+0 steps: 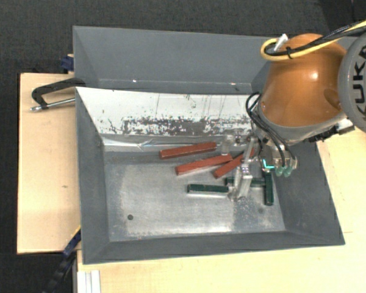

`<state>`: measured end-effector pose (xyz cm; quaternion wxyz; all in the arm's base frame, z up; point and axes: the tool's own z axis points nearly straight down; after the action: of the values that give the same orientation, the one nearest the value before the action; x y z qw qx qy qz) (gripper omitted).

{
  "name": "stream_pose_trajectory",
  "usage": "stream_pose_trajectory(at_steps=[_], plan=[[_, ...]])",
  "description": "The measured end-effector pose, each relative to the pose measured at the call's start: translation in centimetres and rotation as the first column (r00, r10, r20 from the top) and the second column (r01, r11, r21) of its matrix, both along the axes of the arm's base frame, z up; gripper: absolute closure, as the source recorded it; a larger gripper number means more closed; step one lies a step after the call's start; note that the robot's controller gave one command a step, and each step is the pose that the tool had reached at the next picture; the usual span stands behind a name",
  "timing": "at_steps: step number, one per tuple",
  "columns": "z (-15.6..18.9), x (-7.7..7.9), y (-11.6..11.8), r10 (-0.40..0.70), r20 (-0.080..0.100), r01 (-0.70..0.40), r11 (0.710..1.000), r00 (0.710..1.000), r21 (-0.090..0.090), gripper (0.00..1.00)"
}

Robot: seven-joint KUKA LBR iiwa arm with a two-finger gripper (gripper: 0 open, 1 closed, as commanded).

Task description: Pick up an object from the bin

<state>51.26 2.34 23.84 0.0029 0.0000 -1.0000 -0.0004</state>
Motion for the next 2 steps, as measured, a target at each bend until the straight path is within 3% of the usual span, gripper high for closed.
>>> stream_pose_trajectory(at_steps=[1, 2], plan=[[0.4, 0.2, 0.0, -0.001, 0.009, 0.001, 1.0, 1.0, 0.0, 0.0], [-4.3, 1.4, -0.9, -0.049, 0.015, 0.049, 0.999, 0.999, 0.001, 0.0]])
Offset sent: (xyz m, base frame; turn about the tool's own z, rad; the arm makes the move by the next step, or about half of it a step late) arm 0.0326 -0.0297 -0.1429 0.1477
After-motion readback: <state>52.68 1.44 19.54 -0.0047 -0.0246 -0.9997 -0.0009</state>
